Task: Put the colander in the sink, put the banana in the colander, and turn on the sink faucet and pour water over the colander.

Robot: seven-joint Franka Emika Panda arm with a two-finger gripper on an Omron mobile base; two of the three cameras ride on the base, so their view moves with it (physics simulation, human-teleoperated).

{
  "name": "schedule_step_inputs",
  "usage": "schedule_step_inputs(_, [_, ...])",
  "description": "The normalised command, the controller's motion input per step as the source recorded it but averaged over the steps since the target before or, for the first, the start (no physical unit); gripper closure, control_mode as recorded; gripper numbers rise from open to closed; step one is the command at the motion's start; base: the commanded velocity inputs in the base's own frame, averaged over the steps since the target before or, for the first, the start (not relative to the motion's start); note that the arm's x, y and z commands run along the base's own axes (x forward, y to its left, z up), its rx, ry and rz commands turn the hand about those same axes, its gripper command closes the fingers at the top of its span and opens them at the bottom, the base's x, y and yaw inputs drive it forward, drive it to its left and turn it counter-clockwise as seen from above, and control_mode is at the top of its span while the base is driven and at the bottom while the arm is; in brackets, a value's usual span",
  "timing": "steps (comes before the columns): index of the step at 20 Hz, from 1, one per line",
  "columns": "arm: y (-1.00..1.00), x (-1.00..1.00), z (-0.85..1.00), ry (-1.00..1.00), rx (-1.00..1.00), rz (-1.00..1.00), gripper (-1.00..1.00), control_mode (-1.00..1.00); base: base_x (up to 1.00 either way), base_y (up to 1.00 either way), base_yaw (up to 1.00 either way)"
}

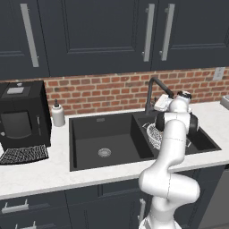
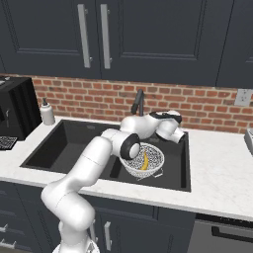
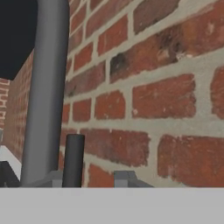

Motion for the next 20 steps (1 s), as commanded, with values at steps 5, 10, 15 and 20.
schedule_step_inputs(5, [-0.17, 0.09, 0.06, 0.00, 0.00, 0.00, 1.00, -1.00, 0.00, 0.00, 0.00])
schedule_step_inputs(10, [-0.21, 0.03, 0.02, 0.00, 0.00, 0.00, 1.00, -1.00, 0.00, 0.00, 0.00])
schedule_step_inputs(15, [-0.34, 0.00, 0.00, 0.00, 0.00, 0.00, 1.00, -1.00, 0.00, 0.00, 0.00])
schedule_step_inputs(20, [-0.44, 0.00, 0.00, 0.00, 0.00, 0.00, 1.00, -1.00, 0.00, 0.00, 0.00])
